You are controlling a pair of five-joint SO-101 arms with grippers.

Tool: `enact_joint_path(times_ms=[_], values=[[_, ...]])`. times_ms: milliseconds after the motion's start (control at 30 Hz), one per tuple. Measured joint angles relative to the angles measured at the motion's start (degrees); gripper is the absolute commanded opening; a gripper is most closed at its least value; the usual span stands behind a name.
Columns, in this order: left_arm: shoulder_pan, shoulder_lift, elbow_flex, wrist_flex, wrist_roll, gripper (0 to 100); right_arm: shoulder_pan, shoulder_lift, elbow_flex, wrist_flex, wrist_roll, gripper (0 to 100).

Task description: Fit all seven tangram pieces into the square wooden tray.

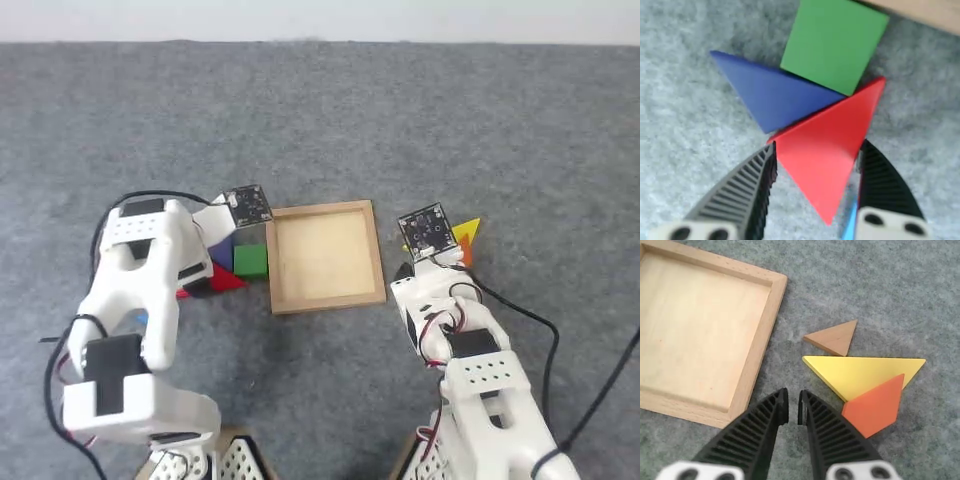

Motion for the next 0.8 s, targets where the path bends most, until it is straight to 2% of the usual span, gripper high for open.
enact_joint_path(times_ms=[233,533,667,800], values=[[-0.18,0.0,-0.53,-2.2,0.0,31,0.0,0.0,0.0,0.0,0.0,6.1],[-1.23,0.18,-0.53,-2.99,0.0,31,0.0,0.0,0.0,0.0,0.0,6.1],[-1.32,5.27,-3.69,-2.99,0.0,31,0.0,0.0,0.0,0.0,0.0,6.1],[-2.29,11.96,-11.96,2.46,0.09,31,0.0,0.0,0.0,0.0,0.0,6.1]])
